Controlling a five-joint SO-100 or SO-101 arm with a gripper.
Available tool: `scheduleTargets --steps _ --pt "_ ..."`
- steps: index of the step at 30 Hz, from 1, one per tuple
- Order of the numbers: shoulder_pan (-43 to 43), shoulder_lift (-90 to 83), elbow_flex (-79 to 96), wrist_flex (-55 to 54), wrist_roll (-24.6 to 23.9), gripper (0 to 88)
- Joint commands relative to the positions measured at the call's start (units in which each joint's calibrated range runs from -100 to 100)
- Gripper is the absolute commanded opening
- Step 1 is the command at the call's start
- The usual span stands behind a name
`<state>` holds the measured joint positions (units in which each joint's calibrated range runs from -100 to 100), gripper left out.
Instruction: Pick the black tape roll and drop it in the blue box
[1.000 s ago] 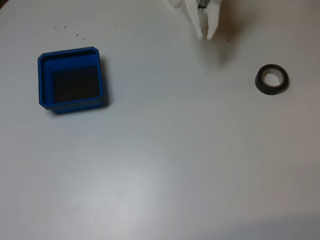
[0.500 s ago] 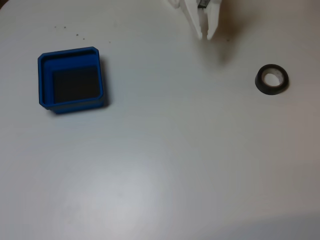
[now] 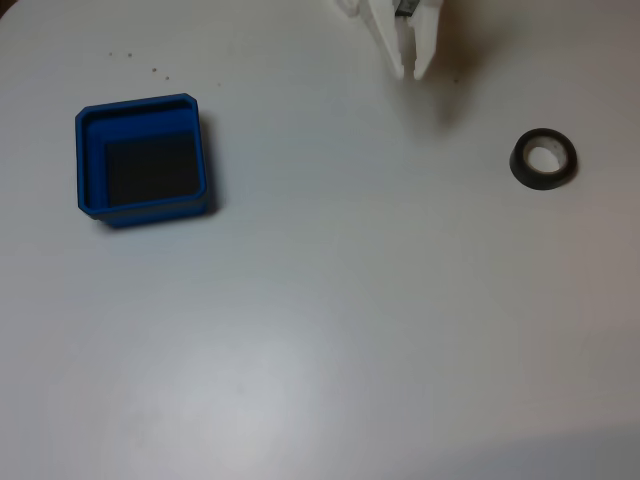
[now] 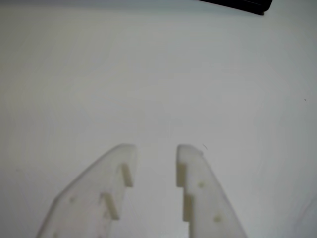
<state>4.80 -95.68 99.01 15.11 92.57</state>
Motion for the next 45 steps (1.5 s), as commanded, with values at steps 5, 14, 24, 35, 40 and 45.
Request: scheduleTargets --steps 5,14,24,35,40,45 --pt "-0.16 -3.23 0.90 -0.83 0.33 1.6" --pt "-4.16 -3.15 0.90 -0.83 -0.02 1.6" --pt "-19.99 -3.15 0.90 -0.83 -0.10 1.6" --pt "-31.62 -3.15 0.90 -0.75 -0.10 1.6" --pt "-34.65 -3.15 0.90 -0.75 -0.10 1.6" --pt "-34.84 -3.15 0.90 -0.75 -0.10 1.6"
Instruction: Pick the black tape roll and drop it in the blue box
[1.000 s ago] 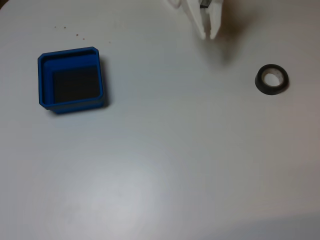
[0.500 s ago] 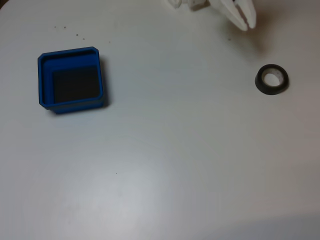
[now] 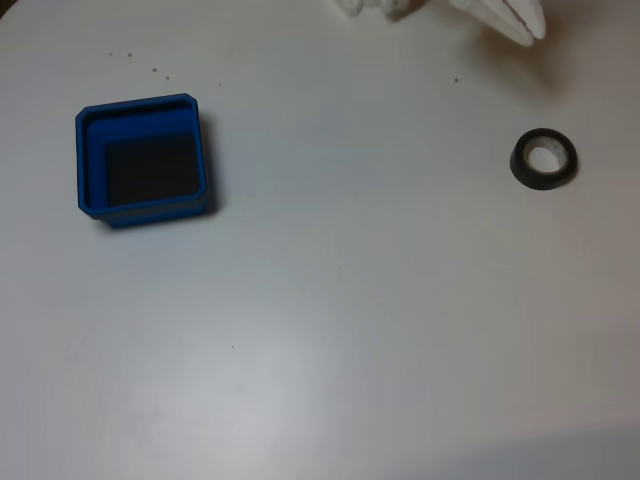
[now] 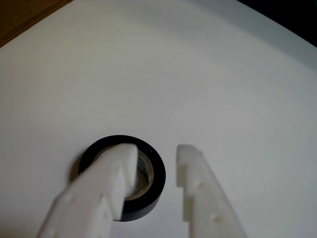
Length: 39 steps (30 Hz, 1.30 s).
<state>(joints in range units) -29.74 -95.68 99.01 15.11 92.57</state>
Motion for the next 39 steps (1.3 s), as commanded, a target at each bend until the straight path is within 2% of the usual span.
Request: scheduleTargets --steps 1,13,20,28,39 --pt "-0.31 -3.15 0.90 -0.75 -0.10 1.6" --pt "-0.40 -2.56 0.72 -0.75 0.07 1.6" --pt "-0.40 6.89 -0.81 -0.75 0.07 1.6" --pt "-0.40 9.48 -5.57 -0.67 0.25 1.6" --pt "-0.11 30.05 -18.06 -0.50 0.16 1.6"
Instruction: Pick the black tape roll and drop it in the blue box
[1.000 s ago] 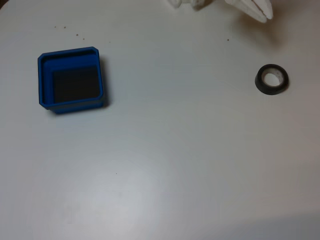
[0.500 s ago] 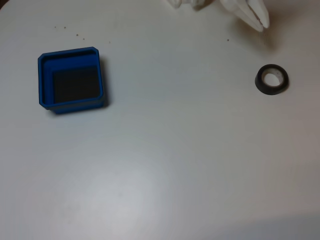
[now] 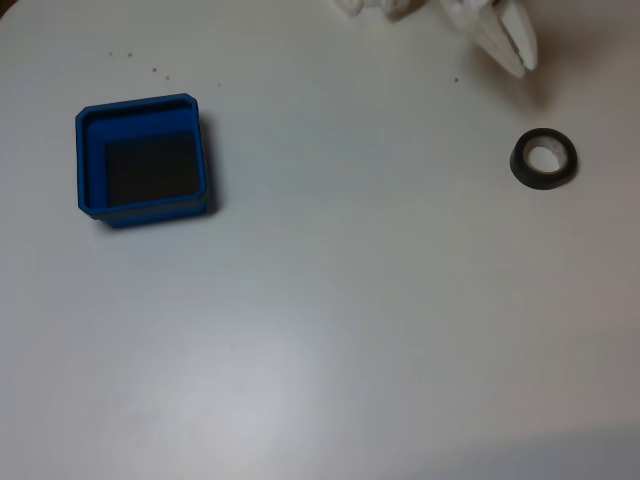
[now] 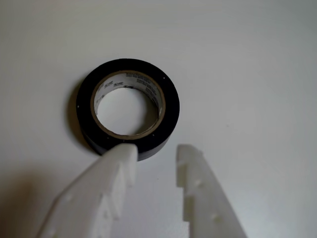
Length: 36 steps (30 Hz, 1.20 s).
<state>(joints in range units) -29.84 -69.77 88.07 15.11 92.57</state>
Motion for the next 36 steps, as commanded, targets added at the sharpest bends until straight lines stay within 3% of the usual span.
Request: scheduleTargets --steps 1,5,16,36 --pt "0.09 5.81 -8.29 -0.50 0.16 1.6" --pt "0.18 11.83 -13.05 3.38 0.16 1.6" --pt "0.09 17.26 -34.97 29.28 -0.02 1.6" --pt "0.48 31.90 -46.74 31.18 -0.02 1.6"
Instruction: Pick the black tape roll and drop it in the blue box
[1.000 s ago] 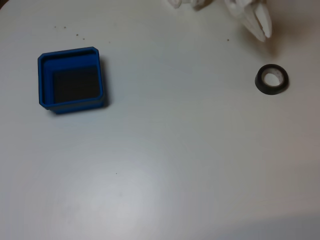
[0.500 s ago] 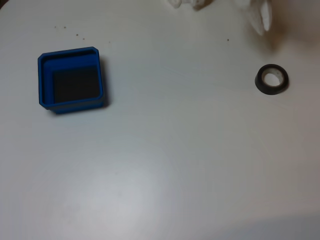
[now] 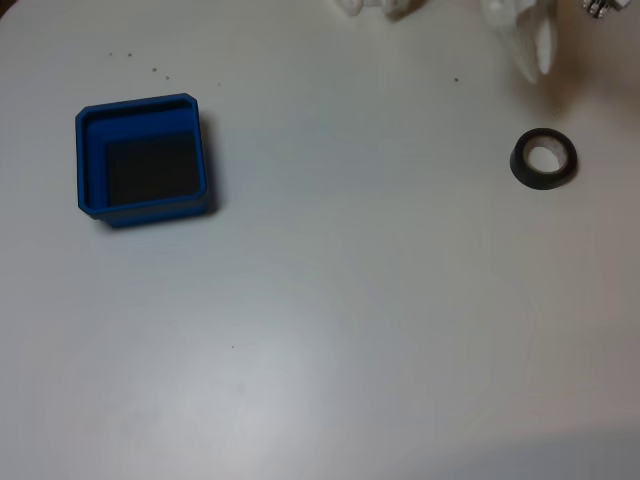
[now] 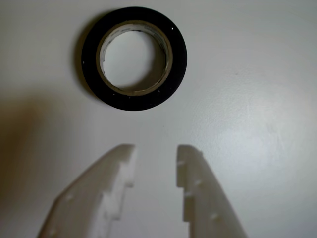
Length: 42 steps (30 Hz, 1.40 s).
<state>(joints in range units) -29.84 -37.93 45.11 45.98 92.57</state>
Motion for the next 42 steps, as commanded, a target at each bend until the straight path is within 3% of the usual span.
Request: scheduleTargets --steps 1,14,24,32,38,42 --pt "0.48 0.06 -3.69 0.31 -0.02 1.6" --pt "0.28 9.84 -4.50 0.31 -0.02 1.6" --pt "0.38 21.80 -19.60 6.00 -0.19 1.6" --pt "0.09 31.33 -34.78 17.14 -6.59 1.6" --pt "0.28 37.43 -41.43 18.46 -6.94 1.6" --pt "0.38 40.69 -43.94 18.63 -10.62 1.6"
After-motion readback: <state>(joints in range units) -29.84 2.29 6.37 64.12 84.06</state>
